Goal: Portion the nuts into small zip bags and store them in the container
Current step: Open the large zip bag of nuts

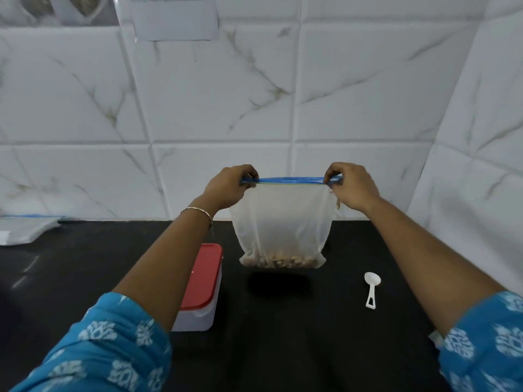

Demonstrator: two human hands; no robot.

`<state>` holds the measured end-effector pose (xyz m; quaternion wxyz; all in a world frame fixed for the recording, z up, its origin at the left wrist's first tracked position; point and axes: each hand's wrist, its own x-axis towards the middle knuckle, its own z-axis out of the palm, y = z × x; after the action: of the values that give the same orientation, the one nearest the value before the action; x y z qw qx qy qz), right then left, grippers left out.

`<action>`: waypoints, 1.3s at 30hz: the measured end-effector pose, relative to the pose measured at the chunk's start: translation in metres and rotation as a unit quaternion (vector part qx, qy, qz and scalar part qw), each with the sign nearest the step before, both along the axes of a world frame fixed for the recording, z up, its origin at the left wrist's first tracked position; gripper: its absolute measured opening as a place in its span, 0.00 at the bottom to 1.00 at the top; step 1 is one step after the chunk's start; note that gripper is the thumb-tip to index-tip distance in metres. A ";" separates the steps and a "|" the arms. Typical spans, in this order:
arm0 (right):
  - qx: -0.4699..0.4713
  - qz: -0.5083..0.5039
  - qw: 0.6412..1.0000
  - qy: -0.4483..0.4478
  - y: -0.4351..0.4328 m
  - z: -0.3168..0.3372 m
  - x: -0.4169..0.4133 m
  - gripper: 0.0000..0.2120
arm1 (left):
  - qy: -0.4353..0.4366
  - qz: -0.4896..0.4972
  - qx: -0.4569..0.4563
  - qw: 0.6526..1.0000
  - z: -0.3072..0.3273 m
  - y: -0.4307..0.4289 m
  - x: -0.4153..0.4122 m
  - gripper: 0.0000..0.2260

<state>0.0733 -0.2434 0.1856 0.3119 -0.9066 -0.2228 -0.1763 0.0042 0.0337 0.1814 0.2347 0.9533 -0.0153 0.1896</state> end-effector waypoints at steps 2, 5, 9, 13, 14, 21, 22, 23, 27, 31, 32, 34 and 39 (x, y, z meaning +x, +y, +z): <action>-0.004 0.010 1.000 0.010 -0.004 -0.002 0.001 0.10 | 0.006 -0.009 -0.007 1.000 -0.002 0.002 -0.002 0.08; -0.023 0.024 0.998 0.047 -0.009 -0.008 0.001 0.11 | 0.018 -0.014 0.006 1.000 -0.008 0.003 -0.006 0.10; -0.035 0.047 0.994 0.097 -0.009 -0.011 -0.007 0.10 | 0.042 0.006 -0.045 0.998 -0.010 -0.002 -0.012 0.10; -0.058 0.078 0.965 0.245 -0.002 -0.006 -0.015 0.10 | 0.039 0.022 -0.100 0.994 -0.007 -0.004 -0.011 0.10; -0.068 0.074 0.959 0.265 0.001 -0.006 -0.016 0.15 | 0.032 0.021 -0.086 0.996 -0.007 -0.006 -0.012 0.08; -0.150 0.036 0.969 0.192 0.004 -0.015 -0.024 0.04 | 0.046 0.029 -0.060 0.997 -0.016 -0.007 -0.029 0.18; -0.168 0.026 0.970 0.175 0.004 -0.018 -0.029 0.09 | 0.052 0.029 -0.057 0.997 -0.020 -0.006 -0.033 0.20; -0.181 0.015 0.970 0.162 0.004 -0.022 -0.035 0.14 | 0.054 0.025 -0.053 0.997 -0.024 -0.007 -0.039 0.21; -0.148 -0.020 0.979 0.141 0.010 -0.041 -0.064 0.30 | 0.044 0.017 -0.129 0.991 -0.045 -0.014 -0.063 0.23; -0.051 -0.017 0.992 0.116 0.013 -0.066 -0.087 0.24 | -0.018 0.022 -0.313 0.949 -0.069 -0.022 -0.085 0.19; -0.005 -0.026 0.995 0.098 0.013 -0.072 -0.090 0.18 | -0.038 0.039 -0.351 0.935 -0.074 -0.023 -0.088 0.18; 0.081 -0.060 0.993 0.058 0.011 -0.083 -0.100 0.07 | -0.063 0.089 -0.393 0.913 -0.082 -0.023 -0.095 0.15; 0.217 -0.107 0.970 -0.004 0.011 -0.101 -0.114 0.14 | -0.065 0.167 -0.408 0.895 -0.098 -0.022 -0.105 0.05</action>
<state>-0.0410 -0.2329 0.0844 0.4799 -0.8350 -0.0821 -0.2562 -0.1005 0.0117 0.0834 0.5660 0.7481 0.2079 0.2770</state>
